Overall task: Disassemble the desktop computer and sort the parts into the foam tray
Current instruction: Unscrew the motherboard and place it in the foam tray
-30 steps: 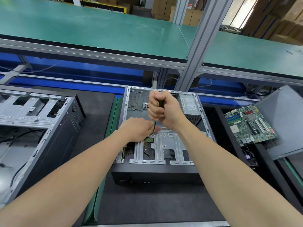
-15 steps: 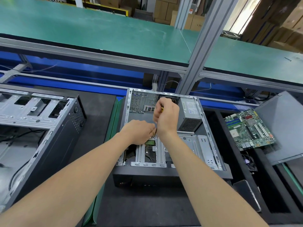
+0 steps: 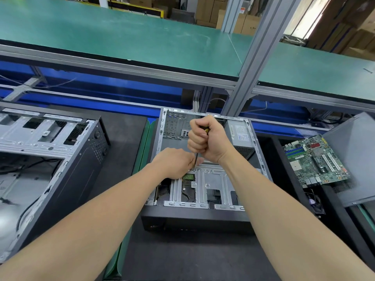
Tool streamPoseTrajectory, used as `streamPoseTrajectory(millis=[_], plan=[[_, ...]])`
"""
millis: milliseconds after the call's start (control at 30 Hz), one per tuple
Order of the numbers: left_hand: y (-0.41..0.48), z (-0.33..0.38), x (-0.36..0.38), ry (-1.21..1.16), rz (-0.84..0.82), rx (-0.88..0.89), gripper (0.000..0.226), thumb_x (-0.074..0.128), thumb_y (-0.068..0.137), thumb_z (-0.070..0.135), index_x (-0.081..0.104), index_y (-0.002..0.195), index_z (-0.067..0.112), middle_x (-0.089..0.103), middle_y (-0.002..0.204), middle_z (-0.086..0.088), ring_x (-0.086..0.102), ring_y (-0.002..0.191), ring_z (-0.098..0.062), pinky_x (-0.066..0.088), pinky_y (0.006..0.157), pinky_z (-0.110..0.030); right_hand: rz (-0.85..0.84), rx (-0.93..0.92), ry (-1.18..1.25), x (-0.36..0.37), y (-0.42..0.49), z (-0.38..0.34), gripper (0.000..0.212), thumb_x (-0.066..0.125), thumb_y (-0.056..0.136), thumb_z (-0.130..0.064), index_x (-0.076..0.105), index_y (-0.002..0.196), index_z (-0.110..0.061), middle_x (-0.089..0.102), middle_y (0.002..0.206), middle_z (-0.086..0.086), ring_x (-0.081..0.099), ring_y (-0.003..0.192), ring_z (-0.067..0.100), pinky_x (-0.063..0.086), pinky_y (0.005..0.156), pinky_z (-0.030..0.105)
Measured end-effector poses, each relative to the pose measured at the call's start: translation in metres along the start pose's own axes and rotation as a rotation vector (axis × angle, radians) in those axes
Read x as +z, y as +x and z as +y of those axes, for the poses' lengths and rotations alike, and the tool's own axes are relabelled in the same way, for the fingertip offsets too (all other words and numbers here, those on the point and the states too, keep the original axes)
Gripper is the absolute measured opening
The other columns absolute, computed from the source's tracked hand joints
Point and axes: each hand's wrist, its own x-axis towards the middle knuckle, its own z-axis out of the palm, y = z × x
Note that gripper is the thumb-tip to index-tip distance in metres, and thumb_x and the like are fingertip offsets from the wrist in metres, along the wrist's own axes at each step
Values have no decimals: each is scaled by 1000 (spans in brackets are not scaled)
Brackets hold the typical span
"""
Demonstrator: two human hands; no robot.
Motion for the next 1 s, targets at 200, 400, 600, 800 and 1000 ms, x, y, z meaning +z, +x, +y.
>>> streamPoseTrajectory(millis=[200,400,600,800,1000], plan=[[2,0,1,-15,-9,-16,66,7,96,74,54,92,28,62,78,0,59,68,-26,41,64,-38,208,-127,-341,11,-14,-4,30,48,106,-28,60,82,-13,54,67,9,52,62,25,47,66,36],[1,1,-1,-5,9,3,44,19,105,47,48,81,23,52,69,4,47,58,-16,30,54,-35,747,-189,-245,37,-13,11,46,47,110,-33,60,69,-16,53,59,-2,46,54,13,40,55,28],[-1,2,-3,-13,6,-17,37,28,106,40,46,78,24,51,69,5,47,57,-15,26,50,-33,580,-332,-108,35,-10,21,40,47,90,-25,41,50,-22,31,49,-4,21,45,15,19,47,22],[-2,3,-5,12,-14,-2,55,6,92,61,42,74,24,51,70,3,48,59,-18,28,53,-35,67,-86,6,1,-6,7,39,43,90,-25,39,52,-21,23,46,-5,14,42,13,18,44,22],[-3,3,-5,-7,-2,12,54,6,88,63,38,70,22,48,69,2,51,63,-27,35,59,-36,-140,44,1,0,6,0,31,48,84,-29,43,56,-19,25,44,-7,15,40,11,16,43,22]])
